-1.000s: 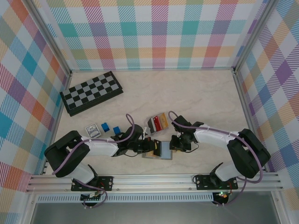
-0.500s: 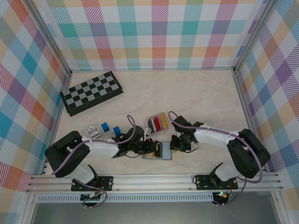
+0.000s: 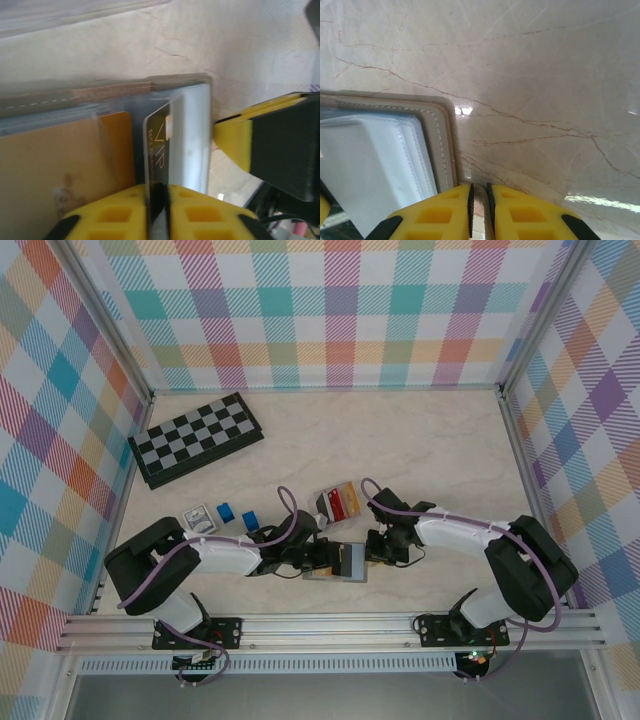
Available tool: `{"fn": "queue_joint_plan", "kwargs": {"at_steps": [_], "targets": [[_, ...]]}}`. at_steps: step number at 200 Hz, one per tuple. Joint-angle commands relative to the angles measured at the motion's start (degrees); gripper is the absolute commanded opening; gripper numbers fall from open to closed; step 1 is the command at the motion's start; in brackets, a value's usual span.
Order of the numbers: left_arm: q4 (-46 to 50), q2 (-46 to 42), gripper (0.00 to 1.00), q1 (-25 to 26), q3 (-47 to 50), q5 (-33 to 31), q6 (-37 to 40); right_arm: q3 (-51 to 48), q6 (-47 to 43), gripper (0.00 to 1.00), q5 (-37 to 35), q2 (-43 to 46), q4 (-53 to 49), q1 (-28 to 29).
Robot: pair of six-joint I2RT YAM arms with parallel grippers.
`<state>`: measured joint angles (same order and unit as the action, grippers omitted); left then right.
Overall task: Put the credit cards into the card holder
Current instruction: Insert the credit card into the card slot.
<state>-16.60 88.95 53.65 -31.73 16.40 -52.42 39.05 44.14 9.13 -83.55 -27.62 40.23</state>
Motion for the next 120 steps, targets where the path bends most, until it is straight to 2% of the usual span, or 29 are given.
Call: {"fn": "queue_joint_plan", "kwargs": {"at_steps": [1, 10, 27, 71, 120], "targets": [[7.6, -3.3, 0.25, 1.5, -1.6, -3.4, 2.7, -0.3, 0.8, 0.17, 1.1, -1.5, 1.9, 0.7], [8.6, -4.4, 0.28, 1.5, -1.5, -4.0, 2.9, -0.2, 0.7, 0.17, 1.2, -1.5, 1.8, 0.7], [9.6, -5.0, 0.28, 1.5, -1.6, -4.2, 3.2, 0.1, 0.4, 0.18, 1.2, -1.6, 1.7, 0.7], [7.8, -2.2, 0.09, 1.6, -2.8, -2.3, 3.7, 0.5, 0.2, 0.18, 2.2, -2.2, 2.4, 0.7], [8.5, 2.2, 0.07, 2.9, -6.3, -1.1, 5.5, 1.1, 0.1, 0.17, 4.1, -3.3, 3.6, 0.8]]}}
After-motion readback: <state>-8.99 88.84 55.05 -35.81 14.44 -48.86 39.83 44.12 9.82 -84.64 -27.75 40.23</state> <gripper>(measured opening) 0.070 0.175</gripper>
